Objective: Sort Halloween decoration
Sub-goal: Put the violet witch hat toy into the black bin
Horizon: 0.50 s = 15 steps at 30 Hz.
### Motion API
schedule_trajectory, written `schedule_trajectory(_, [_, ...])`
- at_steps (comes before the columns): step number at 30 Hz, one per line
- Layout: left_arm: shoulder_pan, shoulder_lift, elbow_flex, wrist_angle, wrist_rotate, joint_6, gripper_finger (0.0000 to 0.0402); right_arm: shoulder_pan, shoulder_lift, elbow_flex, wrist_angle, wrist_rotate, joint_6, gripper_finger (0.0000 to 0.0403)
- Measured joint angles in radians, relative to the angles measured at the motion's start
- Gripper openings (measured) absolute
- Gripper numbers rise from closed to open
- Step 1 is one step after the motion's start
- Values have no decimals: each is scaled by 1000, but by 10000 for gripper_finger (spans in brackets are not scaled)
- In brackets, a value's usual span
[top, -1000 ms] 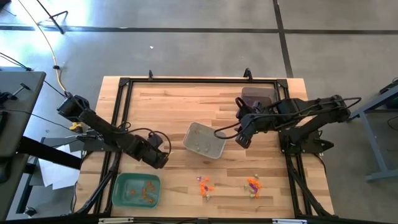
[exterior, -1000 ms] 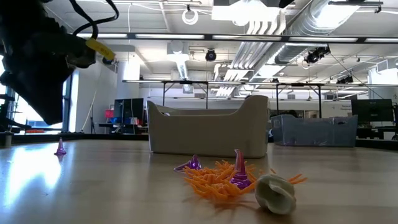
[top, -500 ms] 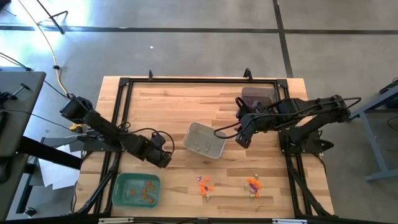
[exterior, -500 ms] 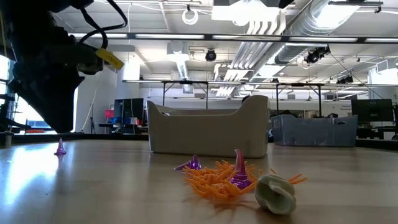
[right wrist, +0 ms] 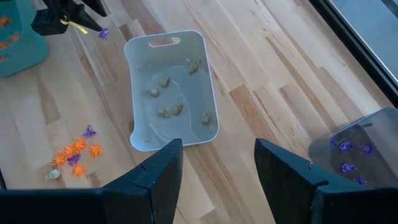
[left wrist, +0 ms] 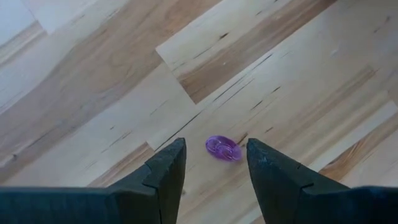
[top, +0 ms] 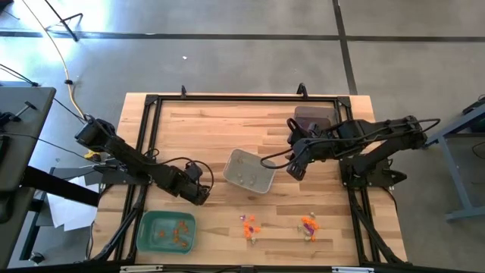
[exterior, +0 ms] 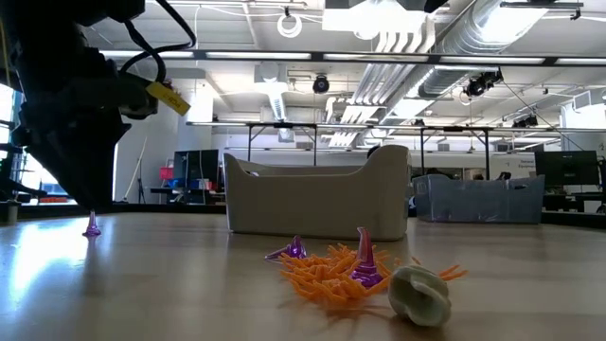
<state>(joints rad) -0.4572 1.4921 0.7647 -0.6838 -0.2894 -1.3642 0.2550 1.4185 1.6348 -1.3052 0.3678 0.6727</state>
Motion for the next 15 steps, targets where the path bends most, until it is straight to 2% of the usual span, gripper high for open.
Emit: schedule_trajectory(15, [6, 5, 0, 1, 42, -70, 159, 0, 0, 0, 0, 7, -1, 194])
